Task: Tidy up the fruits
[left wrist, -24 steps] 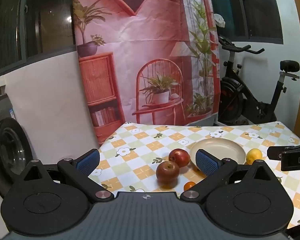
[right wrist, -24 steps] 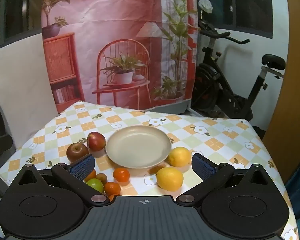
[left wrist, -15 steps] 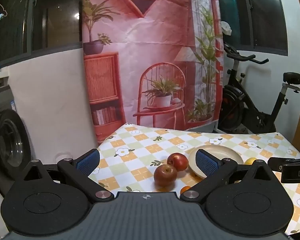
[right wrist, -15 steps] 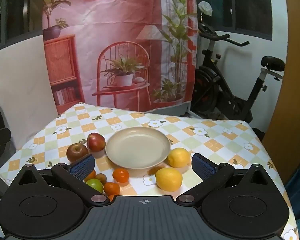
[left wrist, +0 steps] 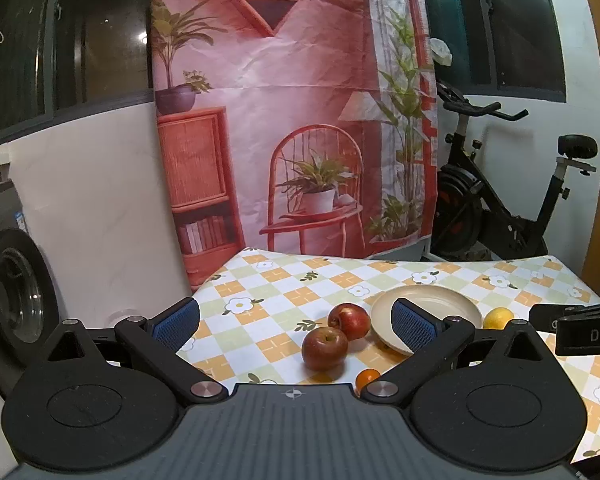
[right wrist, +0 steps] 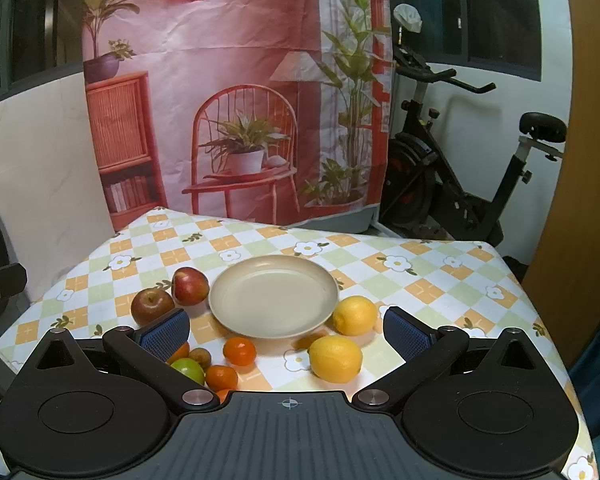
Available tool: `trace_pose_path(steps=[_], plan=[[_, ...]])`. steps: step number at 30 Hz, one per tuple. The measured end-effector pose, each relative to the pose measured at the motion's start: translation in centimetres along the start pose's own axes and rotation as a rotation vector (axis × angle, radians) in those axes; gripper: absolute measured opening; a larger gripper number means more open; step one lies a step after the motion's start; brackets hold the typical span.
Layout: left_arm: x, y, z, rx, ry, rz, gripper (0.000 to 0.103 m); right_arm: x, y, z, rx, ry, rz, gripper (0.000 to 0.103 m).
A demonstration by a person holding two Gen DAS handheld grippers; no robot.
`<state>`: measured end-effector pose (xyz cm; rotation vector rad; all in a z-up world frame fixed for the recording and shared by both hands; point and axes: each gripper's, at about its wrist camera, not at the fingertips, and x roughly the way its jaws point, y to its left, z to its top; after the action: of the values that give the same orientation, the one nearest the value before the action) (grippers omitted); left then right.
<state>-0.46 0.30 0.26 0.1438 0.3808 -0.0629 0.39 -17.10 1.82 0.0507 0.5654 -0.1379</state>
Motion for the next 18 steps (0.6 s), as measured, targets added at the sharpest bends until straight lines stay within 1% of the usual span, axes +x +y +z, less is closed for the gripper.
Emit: trace_pose_path(steps=[18], plan=[[0.33, -0.20, -0.06, 0.007, 0.011, 0.001, 0.103, -0.21, -0.16, 0.08, -0.002, -0.003, -0.008, 0.103]])
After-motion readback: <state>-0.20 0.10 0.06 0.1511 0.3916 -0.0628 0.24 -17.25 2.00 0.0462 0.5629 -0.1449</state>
